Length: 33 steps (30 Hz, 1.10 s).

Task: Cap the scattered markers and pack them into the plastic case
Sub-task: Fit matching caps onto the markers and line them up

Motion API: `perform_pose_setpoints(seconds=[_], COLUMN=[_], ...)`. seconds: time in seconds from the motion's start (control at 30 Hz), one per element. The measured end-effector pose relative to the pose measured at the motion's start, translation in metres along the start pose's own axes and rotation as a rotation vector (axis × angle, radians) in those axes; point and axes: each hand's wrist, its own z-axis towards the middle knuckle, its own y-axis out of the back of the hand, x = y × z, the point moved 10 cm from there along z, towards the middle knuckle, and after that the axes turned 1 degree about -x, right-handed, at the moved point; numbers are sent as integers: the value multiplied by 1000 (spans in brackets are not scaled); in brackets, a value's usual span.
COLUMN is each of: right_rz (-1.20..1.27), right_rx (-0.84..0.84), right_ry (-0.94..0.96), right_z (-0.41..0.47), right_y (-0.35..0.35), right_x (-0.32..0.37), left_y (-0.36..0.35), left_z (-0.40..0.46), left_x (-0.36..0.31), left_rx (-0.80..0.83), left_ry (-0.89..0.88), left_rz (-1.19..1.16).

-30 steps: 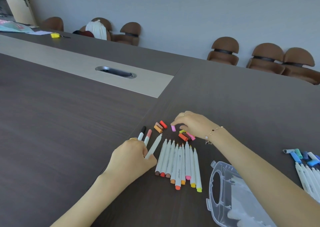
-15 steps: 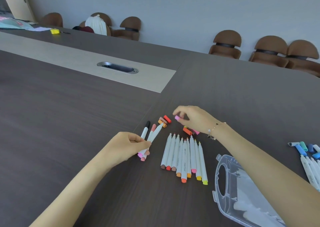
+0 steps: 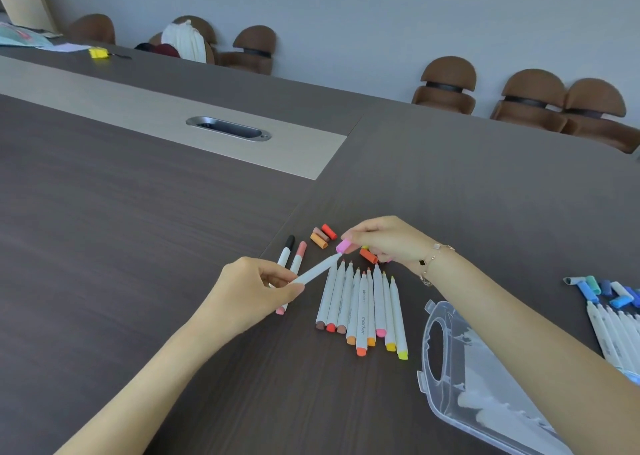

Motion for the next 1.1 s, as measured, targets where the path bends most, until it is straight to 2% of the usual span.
perform_pose_setpoints(seconds=[0.2, 0.4, 0.57, 0.8, 0.97, 1.1], right_rz=[66, 5, 76, 0, -47, -48], right_rx=[-49, -51, -39, -25, -31, -47], right_ry=[-29, 1, -30, -2, 4, 17], right_z=[-3, -5, -6, -9, -10, -7], right_y=[1, 0, 2, 0, -3, -11], right_x=[-1, 3, -2, 3, 6, 11], left_y=[4, 4, 3, 1, -9, -16], left_z=[1, 2, 1, 1, 1, -1], left_x=[0, 4, 3, 4, 9, 10], left_rx=[-19, -20, -20, 11, 119, 207], left_ry=[-17, -3, -6, 0, 58, 150], left_rz=[57, 69, 59, 46, -2, -191])
